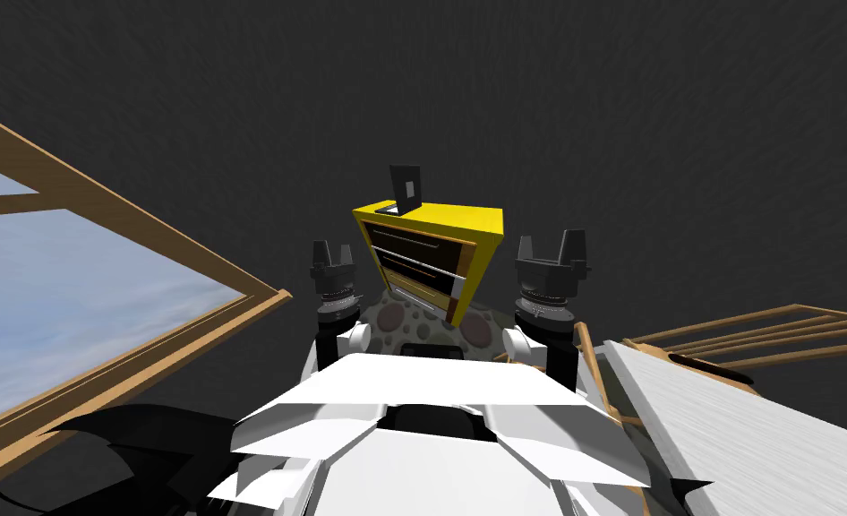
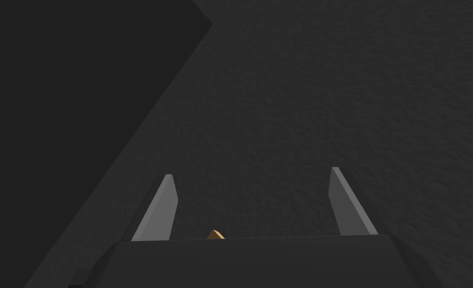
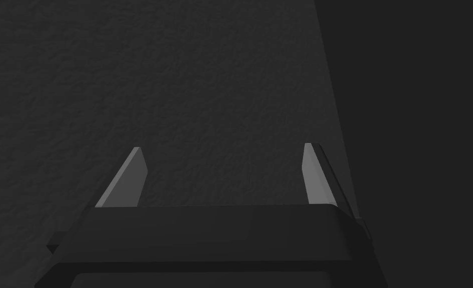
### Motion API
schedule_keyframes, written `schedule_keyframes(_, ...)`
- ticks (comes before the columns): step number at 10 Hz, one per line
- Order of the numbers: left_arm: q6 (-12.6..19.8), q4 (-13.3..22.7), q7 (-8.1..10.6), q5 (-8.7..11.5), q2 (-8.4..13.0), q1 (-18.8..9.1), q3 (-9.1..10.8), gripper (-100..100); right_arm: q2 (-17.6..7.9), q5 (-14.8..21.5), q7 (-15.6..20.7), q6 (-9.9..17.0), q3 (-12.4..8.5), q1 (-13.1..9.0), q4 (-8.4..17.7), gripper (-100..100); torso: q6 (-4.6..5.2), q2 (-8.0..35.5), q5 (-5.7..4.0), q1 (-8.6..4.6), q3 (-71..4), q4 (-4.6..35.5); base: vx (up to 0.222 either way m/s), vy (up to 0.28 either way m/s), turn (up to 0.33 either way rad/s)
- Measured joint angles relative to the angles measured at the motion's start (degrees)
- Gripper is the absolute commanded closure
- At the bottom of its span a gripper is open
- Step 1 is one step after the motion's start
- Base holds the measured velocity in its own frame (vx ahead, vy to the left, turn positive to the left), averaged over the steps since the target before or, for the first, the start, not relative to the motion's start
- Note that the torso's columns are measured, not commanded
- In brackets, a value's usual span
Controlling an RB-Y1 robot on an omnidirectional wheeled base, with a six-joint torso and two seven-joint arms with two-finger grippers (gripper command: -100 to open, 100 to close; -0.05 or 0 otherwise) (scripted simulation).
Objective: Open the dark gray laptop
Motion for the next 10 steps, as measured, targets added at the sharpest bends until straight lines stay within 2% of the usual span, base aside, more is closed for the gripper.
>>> schedule_keyframes(2, 0.0, 0.0, 0.0, 0.0, 0.0, 0.0, 0.0, 0, 0.0, 0.0, 0.0, 0.0, 0.0, 0.0, 0.0, 0, 0.0, 6.0, 0.0, 0.0, -12.0, 6.0, 0.0, 0.0, 0.0)
schedule_keyframes(9, 0.0, 0.0, 0.0, 0.0, 0.0, 0.0, 0.0, 0, 0.0, 0.0, 0.0, 0.0, 0.0, 0.0, 0.0, 0, 0.0, 35.4, 0.0, 0.0, -70.7, 35.4, 0.0, 0.0, 0.0)
schedule_keyframes(10, 0.0, 0.0, 0.0, 0.0, 0.0, 0.0, 0.0, -100, 0.0, 0.0, 0.0, 0.0, 0.0, 0.0, 0.0, 0, 0.0, 39.6, 0.0, 0.0, -79.2, 39.6, 0.01, 0.007, -0.019)
